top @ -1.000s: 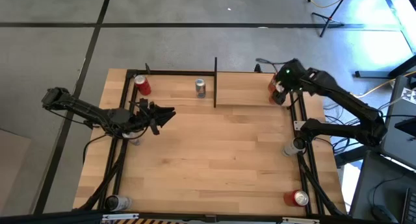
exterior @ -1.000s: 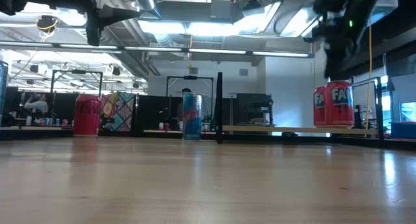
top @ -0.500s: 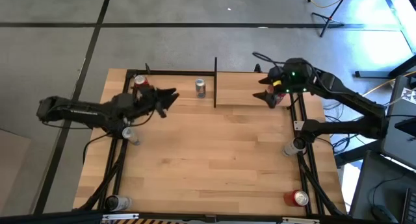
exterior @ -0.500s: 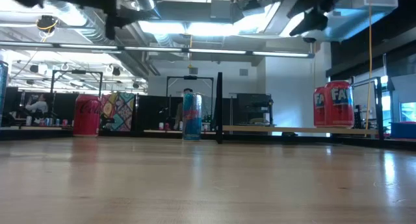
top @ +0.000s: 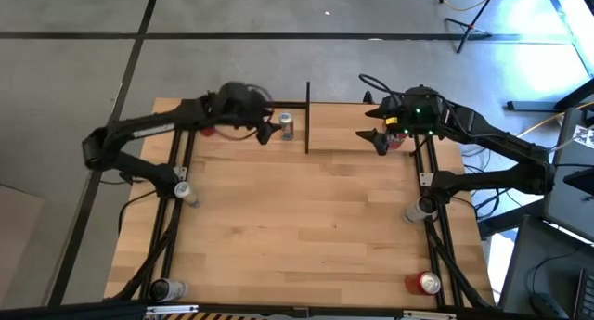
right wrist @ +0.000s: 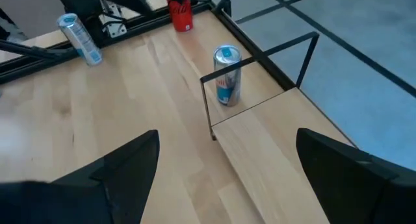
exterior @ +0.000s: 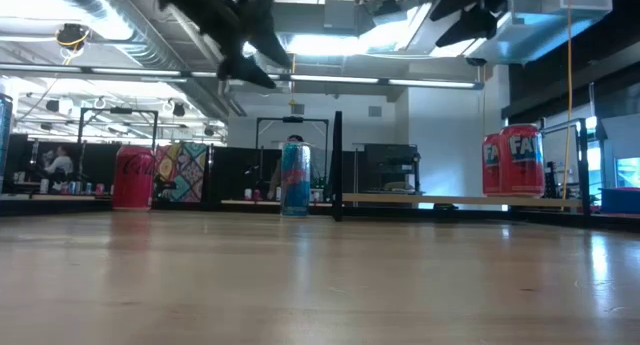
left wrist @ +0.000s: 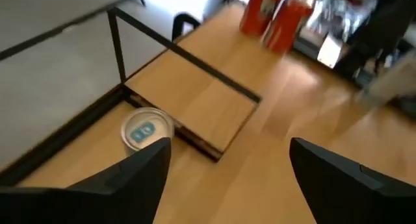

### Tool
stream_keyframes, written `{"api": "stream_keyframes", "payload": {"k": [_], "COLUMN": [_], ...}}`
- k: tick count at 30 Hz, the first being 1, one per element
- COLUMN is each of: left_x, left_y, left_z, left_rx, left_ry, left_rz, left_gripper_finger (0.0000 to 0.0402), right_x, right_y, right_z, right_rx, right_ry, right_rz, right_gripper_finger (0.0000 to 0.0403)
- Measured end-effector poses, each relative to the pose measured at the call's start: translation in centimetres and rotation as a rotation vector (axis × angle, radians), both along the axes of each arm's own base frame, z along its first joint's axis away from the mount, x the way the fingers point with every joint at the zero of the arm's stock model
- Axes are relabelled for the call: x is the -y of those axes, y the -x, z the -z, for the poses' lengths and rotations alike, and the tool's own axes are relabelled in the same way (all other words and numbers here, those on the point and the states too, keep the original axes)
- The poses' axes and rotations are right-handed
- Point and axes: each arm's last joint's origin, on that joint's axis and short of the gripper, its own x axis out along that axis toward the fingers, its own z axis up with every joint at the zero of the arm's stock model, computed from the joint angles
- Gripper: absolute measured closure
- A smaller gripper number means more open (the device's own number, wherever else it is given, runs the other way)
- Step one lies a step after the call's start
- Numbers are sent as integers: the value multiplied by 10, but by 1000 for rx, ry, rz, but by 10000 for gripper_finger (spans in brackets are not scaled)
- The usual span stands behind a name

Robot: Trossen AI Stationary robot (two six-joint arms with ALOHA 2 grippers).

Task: Place canned beverage on shelf
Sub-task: Put the top blue soda can on the shelf

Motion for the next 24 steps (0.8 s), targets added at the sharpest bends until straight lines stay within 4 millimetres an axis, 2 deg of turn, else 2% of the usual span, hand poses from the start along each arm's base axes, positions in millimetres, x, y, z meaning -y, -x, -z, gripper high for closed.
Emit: {"api": "stream_keyframes", "payload": {"k": [7, 11, 18, 24], "left_x": [-59, -82, -96, -101], "left_y": [-11, -15, -28, -31], "left_z": [10, 22, 54, 67], "left_rx": [-100, -131, -205, -275], "left_ry": [-49, -94, -114, -152], "left_rz": [185, 257, 370, 363], "left_gripper_finger": [103, 107, 107, 107], "right_x": [3, 5, 10, 12], "right_y": [-5, -9, -20, -26], "right_z": [3, 7, 16, 21], "right_rx": [-1, -11, -37, -59], "right_ry": [-46, -79, -139, -152], "right_rz": [64, 102, 137, 133], "right_gripper_finger": [55, 55, 55, 55]}}
